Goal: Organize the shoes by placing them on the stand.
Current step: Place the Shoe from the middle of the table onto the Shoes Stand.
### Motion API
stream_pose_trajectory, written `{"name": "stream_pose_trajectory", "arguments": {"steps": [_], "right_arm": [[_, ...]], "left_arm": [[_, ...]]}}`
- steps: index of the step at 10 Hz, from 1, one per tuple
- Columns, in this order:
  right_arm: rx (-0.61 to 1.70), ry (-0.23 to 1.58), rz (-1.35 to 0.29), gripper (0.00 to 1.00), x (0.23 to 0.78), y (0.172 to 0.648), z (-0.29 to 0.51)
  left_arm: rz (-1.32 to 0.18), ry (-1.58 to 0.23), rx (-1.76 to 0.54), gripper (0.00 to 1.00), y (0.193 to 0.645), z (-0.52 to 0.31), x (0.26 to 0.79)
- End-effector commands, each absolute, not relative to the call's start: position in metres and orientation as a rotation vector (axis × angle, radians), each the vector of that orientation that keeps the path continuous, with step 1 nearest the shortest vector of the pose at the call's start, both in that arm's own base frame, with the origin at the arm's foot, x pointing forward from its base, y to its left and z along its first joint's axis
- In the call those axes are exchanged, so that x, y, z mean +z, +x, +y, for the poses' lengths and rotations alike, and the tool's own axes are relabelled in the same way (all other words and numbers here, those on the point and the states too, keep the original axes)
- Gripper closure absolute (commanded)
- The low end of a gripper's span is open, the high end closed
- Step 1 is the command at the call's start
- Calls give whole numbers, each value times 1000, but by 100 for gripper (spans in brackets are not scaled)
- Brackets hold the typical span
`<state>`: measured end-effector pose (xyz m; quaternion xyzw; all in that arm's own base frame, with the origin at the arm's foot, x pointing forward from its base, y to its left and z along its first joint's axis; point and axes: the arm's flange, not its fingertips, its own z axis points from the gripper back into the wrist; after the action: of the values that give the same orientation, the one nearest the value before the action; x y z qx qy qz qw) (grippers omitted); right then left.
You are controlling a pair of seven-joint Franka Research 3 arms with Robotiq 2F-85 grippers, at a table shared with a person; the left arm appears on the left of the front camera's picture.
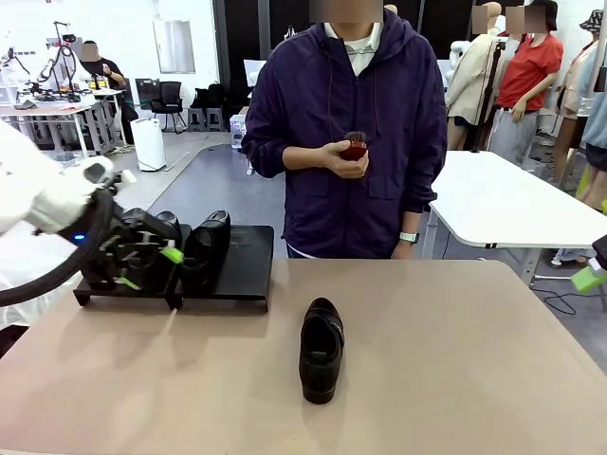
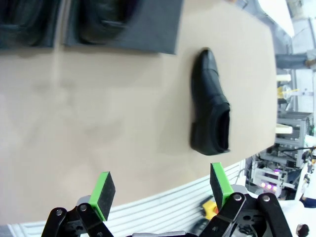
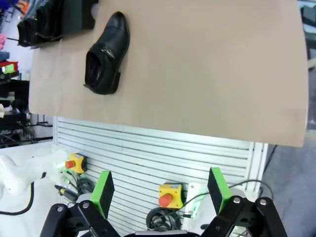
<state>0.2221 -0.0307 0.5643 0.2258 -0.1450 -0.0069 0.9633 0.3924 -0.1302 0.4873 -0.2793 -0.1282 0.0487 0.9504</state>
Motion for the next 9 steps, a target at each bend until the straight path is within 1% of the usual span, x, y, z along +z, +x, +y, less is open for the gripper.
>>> {"name": "stream_pose_trajectory", "arguments": {"steps": [1,2,4,5,6,7,9], "right_arm": [[4,471,-296,0,567,222,-33],[4,471,-296,0,567,222,-33],[4,471,-296,0,567,222,-33],[4,471,-296,0,567,222,-33],[4,471,-296,0,567,222,-33],[4,471,-296,0,567,222,-33],[4,471,-296,0,567,222,-33]], "left_arm": [[-108,-494,202,0,433,-265,486],[41,-404,132,0,441,-315,466],[160,-328,85,0,443,-373,434],[174,-253,58,0,440,-396,417],[78,-170,93,0,450,-399,411],[152,-331,102,0,423,-389,404],[152,-331,102,0,423,-389,404]]}}
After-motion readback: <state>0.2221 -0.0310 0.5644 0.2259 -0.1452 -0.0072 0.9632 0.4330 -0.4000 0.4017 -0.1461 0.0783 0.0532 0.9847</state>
